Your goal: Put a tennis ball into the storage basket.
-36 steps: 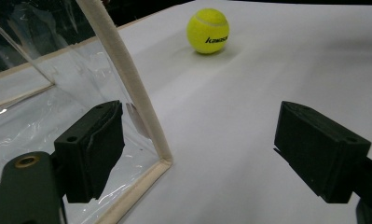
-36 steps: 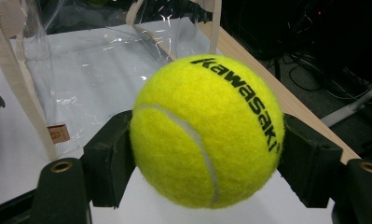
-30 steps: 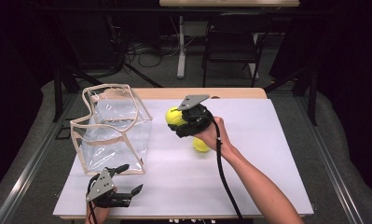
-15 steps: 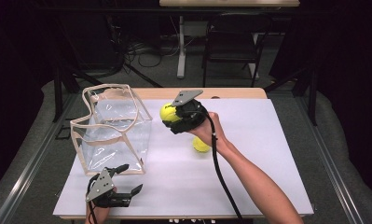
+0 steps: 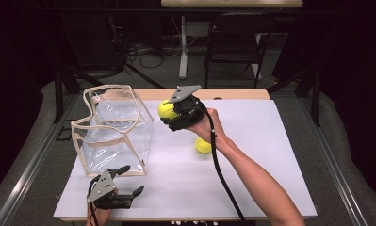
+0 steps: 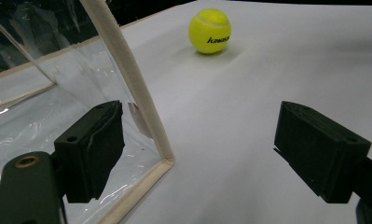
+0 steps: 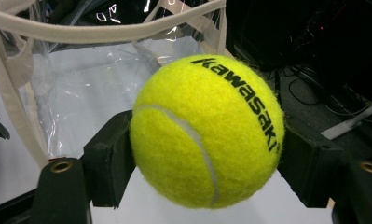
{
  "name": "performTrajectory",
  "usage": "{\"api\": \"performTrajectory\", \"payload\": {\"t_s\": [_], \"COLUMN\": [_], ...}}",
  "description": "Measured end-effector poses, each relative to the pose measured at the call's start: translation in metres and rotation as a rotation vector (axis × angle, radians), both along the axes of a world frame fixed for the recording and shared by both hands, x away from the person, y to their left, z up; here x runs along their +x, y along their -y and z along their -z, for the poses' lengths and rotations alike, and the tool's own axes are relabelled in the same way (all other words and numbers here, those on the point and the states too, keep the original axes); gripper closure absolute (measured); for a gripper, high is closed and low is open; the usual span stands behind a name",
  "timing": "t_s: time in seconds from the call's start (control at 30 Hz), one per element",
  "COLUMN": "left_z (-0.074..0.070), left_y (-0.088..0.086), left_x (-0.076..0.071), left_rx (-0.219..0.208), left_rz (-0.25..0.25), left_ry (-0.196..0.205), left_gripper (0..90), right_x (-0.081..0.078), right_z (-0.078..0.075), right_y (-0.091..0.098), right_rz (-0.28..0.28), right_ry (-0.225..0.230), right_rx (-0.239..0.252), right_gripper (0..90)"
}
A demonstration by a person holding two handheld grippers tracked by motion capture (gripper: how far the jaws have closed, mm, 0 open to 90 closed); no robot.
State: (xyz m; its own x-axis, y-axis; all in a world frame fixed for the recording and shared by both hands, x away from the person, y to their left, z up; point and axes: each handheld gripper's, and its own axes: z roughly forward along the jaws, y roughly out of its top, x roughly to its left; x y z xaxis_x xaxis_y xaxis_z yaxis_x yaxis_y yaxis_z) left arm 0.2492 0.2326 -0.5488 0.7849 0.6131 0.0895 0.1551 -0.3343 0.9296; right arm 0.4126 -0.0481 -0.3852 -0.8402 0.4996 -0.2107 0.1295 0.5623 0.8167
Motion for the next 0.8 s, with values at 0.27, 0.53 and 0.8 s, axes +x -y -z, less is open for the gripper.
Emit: {"api": "performTrajectory", "payload": {"t_s": [0.27,0.53,0.8], "left_z": [0.000,0.000,0.000], "left_y": [-0.001,-0.001,-0.001], "left_x": [0.000,0.000,0.000], "left_rx": [-0.002,-0.004,-0.004], "left_rz": [-0.002,0.000,-0.001], "left_ry": [0.001,0.000,-0.002], "left_gripper": [16.0,16.0,16.0], "right_x": [0.002,0.006,0.011], "right_z": [-0.008,-0.016,-0.023], "right_y": [-0.006,-0.011,-0.018], "right_rz": [-0.007,-0.011,-0.013], "right_ry": [0.009,0.011,0.012], "right_rx": [-0.005,-0.013,-0.017], "right_gripper": [26.4,26.4,26.3]}}
